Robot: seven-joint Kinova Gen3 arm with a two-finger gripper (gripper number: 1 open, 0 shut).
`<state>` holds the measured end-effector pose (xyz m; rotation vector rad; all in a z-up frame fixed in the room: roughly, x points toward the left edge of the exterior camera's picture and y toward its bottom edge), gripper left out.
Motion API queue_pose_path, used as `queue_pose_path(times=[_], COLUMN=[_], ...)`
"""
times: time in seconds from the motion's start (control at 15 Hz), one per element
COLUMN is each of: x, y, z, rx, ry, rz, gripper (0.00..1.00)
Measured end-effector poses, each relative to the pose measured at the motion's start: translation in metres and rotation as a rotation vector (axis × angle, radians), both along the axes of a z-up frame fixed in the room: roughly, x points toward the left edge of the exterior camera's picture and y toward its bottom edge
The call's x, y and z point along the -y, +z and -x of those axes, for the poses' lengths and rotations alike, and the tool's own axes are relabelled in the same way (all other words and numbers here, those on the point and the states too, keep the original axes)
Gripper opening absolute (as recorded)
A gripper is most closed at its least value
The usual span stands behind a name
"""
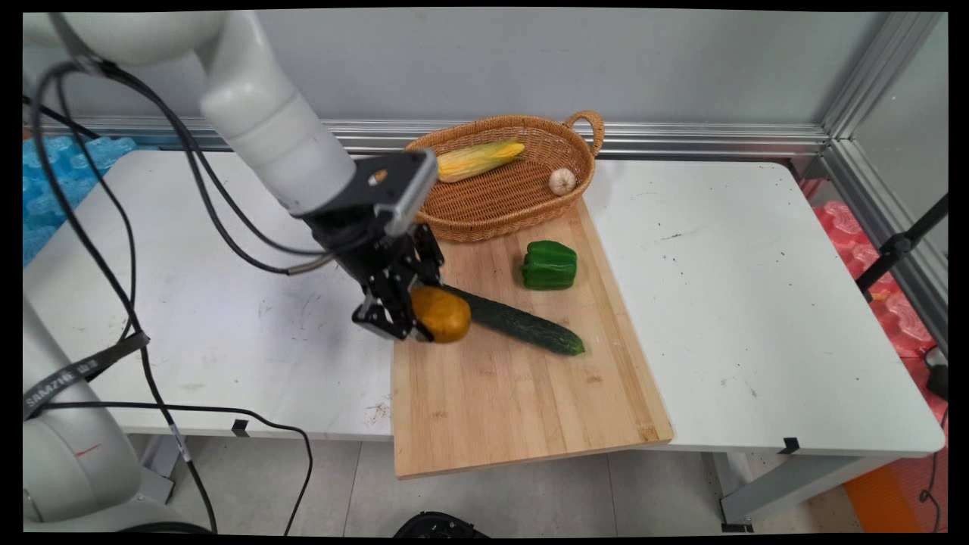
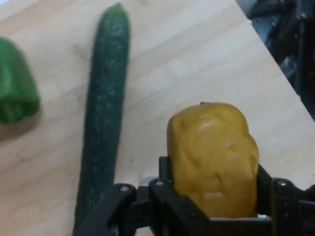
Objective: Place the picked object in the vegetable basket
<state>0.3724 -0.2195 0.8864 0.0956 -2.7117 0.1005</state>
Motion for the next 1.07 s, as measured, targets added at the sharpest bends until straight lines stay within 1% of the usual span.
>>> queue_pose_path(times=[0.2, 0.53, 0.6, 0.67, 0.93, 1.07], x=[-0.007, -0.014, -0.014, -0.014, -0.006, 0.0], y=[0.023, 0.053, 0.058, 0.061, 0.076, 0.08], z=[-0.013, -0.036, -0.04, -0.043, -0.055, -0.058], rx=[-0.011, -0.026, -0.03, -0.033, -0.057, -0.066], ry=[0.147, 0.377, 0.419, 0.447, 0.628, 0.691], rz=[0.005, 0.019, 0.025, 0.029, 0.071, 0.09], gripper=[0.0, 0.0, 0.0, 0.0, 0.0, 0.0])
